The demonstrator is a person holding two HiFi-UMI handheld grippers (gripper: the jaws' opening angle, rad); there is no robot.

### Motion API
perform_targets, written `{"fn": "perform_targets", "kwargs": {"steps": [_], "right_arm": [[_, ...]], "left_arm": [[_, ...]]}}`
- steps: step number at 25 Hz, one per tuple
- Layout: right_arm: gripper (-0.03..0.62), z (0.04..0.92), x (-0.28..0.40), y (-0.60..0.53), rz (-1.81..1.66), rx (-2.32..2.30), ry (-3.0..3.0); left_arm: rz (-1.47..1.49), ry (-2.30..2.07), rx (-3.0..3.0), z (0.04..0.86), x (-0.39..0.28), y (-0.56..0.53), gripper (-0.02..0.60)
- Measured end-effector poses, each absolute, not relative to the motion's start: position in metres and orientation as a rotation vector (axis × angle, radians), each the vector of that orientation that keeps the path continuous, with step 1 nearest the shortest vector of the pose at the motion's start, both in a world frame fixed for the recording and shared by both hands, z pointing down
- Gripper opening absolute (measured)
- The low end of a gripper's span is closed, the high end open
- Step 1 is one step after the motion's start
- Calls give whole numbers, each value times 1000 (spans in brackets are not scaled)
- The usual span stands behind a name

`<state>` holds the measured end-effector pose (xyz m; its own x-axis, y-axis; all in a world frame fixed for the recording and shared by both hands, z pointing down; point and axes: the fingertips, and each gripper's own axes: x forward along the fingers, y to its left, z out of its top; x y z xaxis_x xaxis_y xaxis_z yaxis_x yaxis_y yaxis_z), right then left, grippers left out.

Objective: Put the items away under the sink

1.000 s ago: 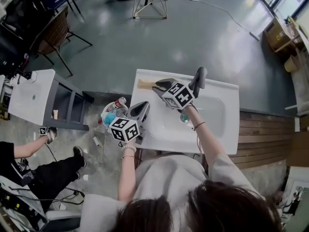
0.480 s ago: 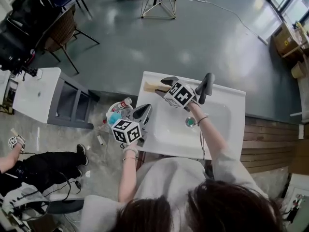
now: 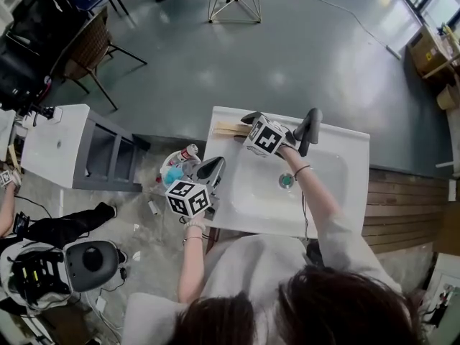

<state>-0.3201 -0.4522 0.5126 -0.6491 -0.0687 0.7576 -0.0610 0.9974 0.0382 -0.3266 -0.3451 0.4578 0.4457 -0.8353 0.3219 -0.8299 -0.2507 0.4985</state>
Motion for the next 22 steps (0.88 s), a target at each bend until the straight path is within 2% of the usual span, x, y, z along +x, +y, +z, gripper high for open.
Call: {"fn": "perform_targets", "kwargs": {"steps": [6, 16, 22], "right_arm": [[230, 519, -321, -449, -23, 44, -2243], [88, 516, -328, -442, -3, 25, -2255], [75, 512, -325, -451, 61, 126, -2273]], "left_arm": [[-15, -1392, 2082, 461, -328, -346, -3], [-16, -1417, 2072, 460, -326, -341, -3], [-3, -1434, 2073, 457, -320, -333, -3]]}}
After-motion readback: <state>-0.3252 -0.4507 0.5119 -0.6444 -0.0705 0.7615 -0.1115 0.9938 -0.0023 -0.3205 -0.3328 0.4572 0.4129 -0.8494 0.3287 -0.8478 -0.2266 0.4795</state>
